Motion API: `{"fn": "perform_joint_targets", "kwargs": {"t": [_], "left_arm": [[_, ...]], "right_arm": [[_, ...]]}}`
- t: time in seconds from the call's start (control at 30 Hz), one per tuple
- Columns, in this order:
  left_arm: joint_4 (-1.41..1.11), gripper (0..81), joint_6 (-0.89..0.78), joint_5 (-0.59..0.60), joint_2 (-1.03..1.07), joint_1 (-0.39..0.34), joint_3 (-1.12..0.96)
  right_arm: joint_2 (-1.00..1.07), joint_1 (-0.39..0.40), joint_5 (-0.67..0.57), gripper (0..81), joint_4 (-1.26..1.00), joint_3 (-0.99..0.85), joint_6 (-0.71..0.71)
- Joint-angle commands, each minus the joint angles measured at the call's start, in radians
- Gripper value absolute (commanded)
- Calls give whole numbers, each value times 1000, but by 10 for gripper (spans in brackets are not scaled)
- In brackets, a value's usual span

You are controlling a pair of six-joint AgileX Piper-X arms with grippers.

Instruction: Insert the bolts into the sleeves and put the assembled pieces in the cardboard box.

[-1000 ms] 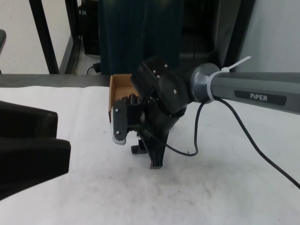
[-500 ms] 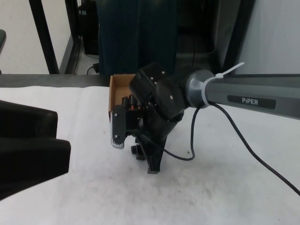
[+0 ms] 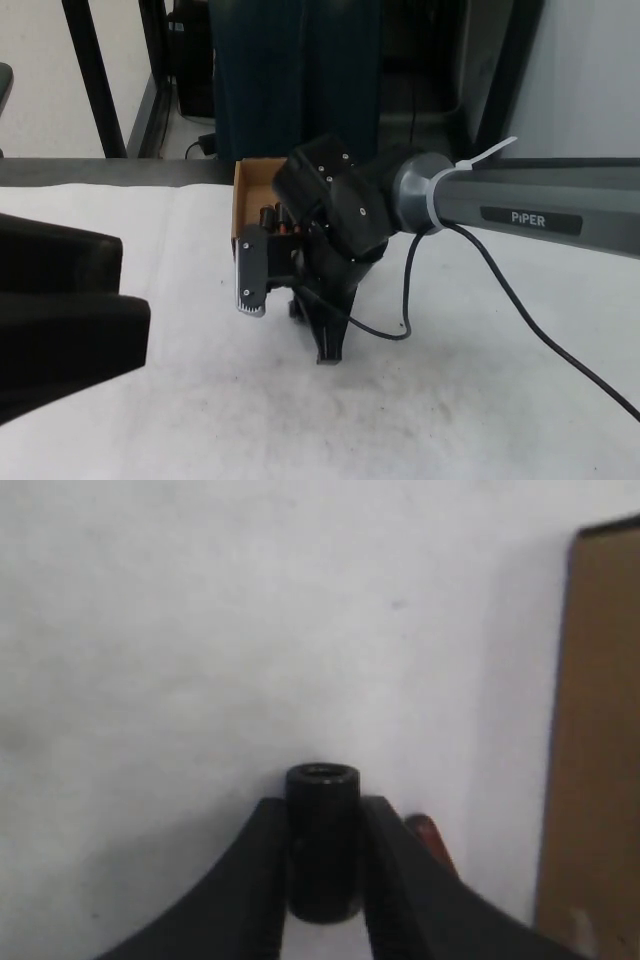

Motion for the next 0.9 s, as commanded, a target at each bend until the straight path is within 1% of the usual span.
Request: {"fn": "perform_joint_targets", "kwargs": {"t": [0.0,0.03,0.13,0.27,0.33,0.4,0.5,0.6,0.67,0.77,0.87], "left_arm": [[-3,384,9,-60,-6,0,1],[-1,384,14,-77,-6,0,1],[5,384,40,-140,-6,0,1],[5,384,83,-227,-6,0,1],[0,384,108,-291,-2,0,1],[-16,384,123,-324,8,0,1],[-51,384,161,-323,47,1,1],[-56,384,187,-323,111,10,-2],[-56,384,190,-323,169,37,-2],[-68,384,223,-315,277,93,-3],[-138,384,232,-255,392,145,-9]], "right_arm": [[-8,8,52,3,0,-13,16],[-18,15,62,3,8,-21,32],[-64,39,29,3,37,-49,112],[-157,78,27,3,73,-83,310],[-213,97,42,3,106,-83,376],[-277,120,69,3,167,-83,454],[-377,140,70,3,303,-83,581],[-480,141,70,3,451,-83,665],[-562,129,70,3,539,-83,717],[-685,107,70,3,609,-83,785],[-811,85,70,3,627,-83,842]]}}
